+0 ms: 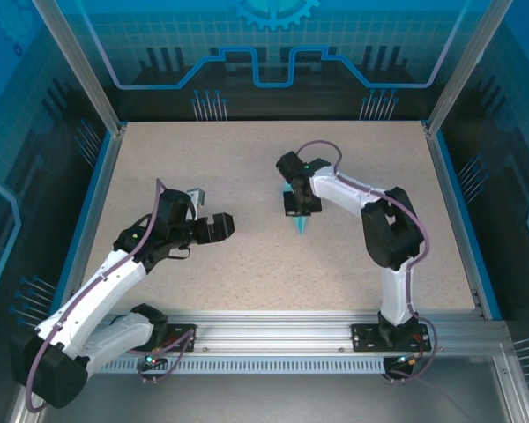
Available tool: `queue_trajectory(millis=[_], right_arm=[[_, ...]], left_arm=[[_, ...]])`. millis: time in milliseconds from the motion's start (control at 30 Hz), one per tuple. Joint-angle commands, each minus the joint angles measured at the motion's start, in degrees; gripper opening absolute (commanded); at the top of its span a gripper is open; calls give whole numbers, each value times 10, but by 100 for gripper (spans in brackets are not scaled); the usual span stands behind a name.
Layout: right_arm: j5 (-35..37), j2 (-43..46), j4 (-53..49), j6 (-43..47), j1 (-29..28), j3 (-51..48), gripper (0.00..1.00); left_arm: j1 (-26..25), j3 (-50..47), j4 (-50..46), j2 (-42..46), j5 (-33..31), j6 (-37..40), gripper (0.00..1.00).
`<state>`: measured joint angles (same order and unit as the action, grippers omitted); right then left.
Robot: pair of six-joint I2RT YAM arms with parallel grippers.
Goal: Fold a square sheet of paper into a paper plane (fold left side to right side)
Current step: Place the paper plane at the top-center of the table.
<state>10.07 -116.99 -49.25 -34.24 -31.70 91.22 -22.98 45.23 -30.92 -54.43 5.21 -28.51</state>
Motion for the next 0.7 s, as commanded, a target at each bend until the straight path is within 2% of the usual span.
queue_trajectory(millis=[0,333,533,667], right_arm=[[3,-55,-59,33,21,71,6],[-15,-159,-110,52,51,199,8],[-22,-184,-117,55,52,219,14],[-23,-193,-138,60,52,238,18]], left_arm=[[5,12,11,1,18,18,99],[6,12,12,-5,31,24,99],[5,20,4,-16,35,28,99],[9,61,-42,-43,29,26,99]])
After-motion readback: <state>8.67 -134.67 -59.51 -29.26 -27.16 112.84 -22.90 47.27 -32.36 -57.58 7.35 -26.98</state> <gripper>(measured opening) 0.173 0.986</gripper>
